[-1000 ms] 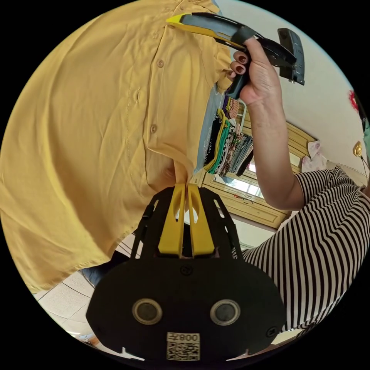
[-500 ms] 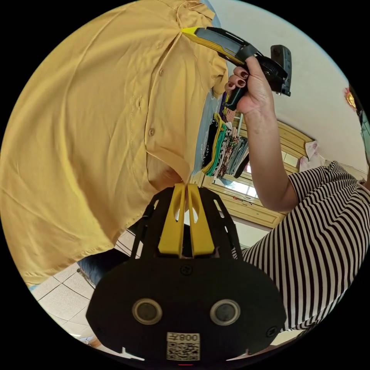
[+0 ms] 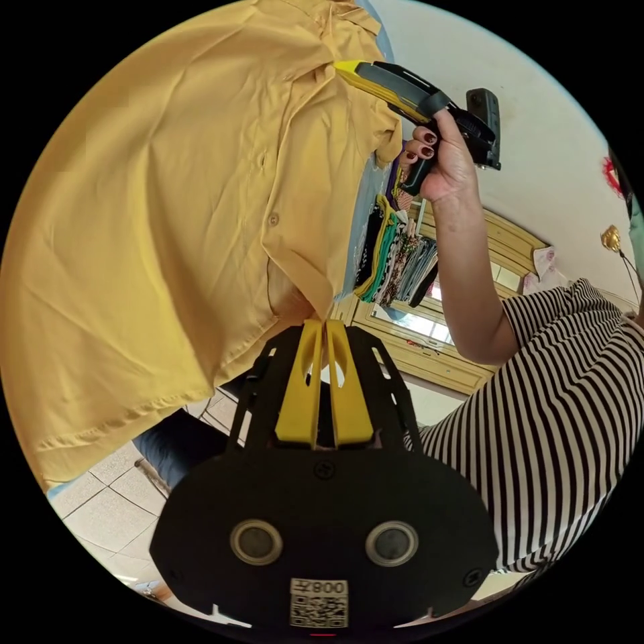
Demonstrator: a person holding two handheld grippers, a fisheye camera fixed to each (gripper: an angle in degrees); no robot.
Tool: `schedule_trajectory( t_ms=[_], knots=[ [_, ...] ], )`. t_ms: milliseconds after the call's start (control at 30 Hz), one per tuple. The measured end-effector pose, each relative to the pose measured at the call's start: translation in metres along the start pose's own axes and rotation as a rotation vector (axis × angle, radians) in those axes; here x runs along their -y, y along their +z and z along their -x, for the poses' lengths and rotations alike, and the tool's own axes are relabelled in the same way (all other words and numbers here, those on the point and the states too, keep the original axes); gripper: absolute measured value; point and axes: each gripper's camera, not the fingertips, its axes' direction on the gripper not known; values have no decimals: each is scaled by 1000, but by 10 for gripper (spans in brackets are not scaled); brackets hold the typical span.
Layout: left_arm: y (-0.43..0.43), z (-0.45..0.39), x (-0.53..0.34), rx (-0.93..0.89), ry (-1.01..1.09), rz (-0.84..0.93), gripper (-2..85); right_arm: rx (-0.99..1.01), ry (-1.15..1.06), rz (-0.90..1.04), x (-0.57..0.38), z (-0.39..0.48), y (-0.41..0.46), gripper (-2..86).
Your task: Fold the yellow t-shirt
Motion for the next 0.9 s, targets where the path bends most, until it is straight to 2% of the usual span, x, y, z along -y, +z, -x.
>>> schedule_trajectory(
  t_ms=[367, 567, 667, 900],
  knots=[
    [-14, -21, -18, 139, 38, -33, 10, 159, -22, -109, 1, 8, -23, 2],
    [-14, -2, -21, 222, -41, -36, 18, 96, -40, 51, 24, 12, 30, 3],
    [-14, -1, -30, 245, -66, -39, 22, 72, -51, 43, 20, 16, 30, 4],
    [-24, -11, -48, 312, -88, -50, 19, 149, -79, -51, 25, 15, 1, 3]
  ],
)
